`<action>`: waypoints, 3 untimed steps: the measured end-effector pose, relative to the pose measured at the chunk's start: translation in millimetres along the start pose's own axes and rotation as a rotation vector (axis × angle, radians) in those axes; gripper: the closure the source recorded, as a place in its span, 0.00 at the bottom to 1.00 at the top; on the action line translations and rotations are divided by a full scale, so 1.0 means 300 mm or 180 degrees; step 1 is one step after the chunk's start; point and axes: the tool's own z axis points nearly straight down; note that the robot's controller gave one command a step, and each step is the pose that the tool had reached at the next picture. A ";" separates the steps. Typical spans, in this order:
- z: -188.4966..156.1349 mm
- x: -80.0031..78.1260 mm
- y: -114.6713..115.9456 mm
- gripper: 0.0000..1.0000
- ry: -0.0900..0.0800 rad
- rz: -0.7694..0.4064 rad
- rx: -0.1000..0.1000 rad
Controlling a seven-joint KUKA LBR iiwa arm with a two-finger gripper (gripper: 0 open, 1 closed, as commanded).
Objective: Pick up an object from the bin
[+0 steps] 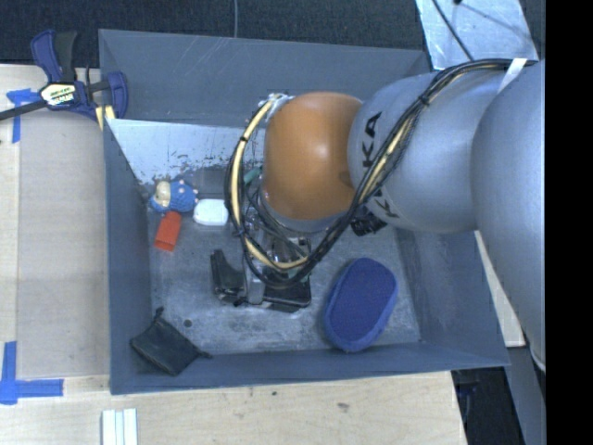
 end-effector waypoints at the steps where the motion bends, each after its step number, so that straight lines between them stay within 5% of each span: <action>1: 0.243 0.035 -0.071 0.00 0.0004 -0.0024 0.0004; 2: 0.228 0.029 -0.065 1.00 -0.0014 -0.0023 -0.0006; 3: -0.360 0.097 -0.144 1.00 -0.0027 -0.0037 -0.0003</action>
Offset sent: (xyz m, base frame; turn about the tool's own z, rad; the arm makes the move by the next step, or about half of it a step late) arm -0.0089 -0.0197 -0.0683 -0.0085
